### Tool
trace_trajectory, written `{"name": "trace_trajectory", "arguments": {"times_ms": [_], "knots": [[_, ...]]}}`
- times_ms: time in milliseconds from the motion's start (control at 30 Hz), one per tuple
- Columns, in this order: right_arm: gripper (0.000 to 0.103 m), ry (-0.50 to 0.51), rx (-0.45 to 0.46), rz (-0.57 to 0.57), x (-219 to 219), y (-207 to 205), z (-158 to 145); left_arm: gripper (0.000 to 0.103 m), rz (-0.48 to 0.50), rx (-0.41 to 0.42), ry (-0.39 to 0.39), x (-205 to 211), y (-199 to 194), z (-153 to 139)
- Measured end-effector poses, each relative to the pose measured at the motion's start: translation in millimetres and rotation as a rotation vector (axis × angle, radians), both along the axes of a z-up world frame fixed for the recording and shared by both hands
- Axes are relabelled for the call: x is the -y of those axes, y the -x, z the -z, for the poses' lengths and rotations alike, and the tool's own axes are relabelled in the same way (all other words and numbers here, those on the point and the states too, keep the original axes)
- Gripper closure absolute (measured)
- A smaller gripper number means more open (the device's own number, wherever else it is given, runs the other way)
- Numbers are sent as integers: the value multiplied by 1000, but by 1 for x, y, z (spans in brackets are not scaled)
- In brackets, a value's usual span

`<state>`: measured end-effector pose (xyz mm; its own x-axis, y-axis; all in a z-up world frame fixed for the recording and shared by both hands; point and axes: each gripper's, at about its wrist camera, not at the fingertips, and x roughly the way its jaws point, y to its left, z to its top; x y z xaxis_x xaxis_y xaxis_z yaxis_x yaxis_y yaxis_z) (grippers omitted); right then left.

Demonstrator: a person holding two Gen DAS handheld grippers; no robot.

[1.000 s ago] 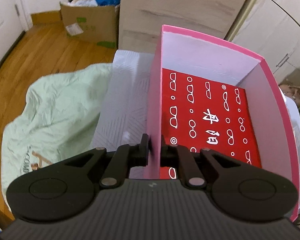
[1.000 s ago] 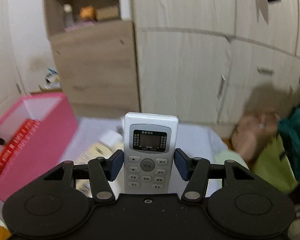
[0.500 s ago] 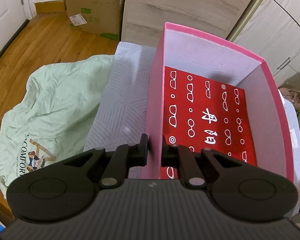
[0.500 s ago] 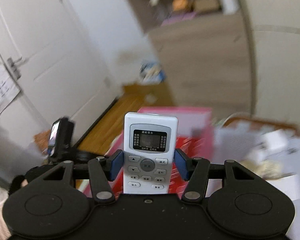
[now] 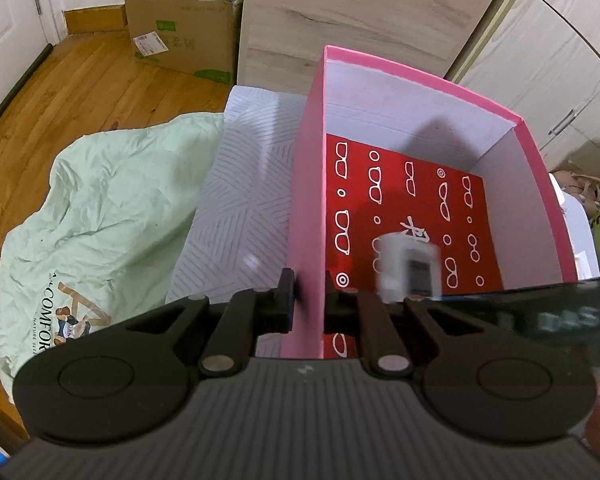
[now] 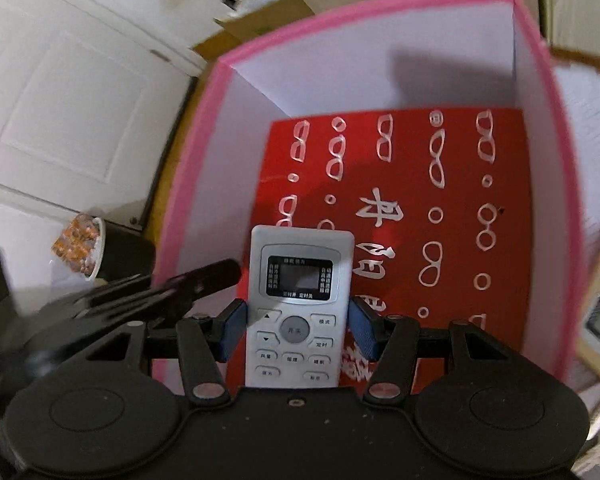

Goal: Organize rigid objects
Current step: 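Carry the white remote into the pink box and open the right tool, then return the right tool to the table and grasp a cream remote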

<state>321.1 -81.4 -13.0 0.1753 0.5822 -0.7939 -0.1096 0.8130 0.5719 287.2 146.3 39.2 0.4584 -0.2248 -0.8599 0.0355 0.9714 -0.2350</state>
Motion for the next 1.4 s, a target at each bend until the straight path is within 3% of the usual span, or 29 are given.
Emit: {"name": "trace_trajectory", "arguments": {"times_ms": [367, 633, 867, 1067, 1267, 1400], "knots": [[42, -34, -113, 60, -11, -13, 33, 92, -24, -14, 42, -5, 0, 3], [41, -24, -89, 65, -19, -7, 33, 90, -43, -22, 79, -12, 0, 4], [37, -249, -174, 127, 14, -3, 22, 90, -48, -26, 80, -14, 0, 5], [36, -276, -39, -6, 47, 27, -33, 90, -43, -24, 74, -13, 0, 5], [35, -136, 227, -71, 118, 70, -90, 91, -73, -34, 79, -14, -2, 4], [35, -21, 356, -31, 158, 90, -95, 91, -76, -29, 75, -14, -2, 3]]}}
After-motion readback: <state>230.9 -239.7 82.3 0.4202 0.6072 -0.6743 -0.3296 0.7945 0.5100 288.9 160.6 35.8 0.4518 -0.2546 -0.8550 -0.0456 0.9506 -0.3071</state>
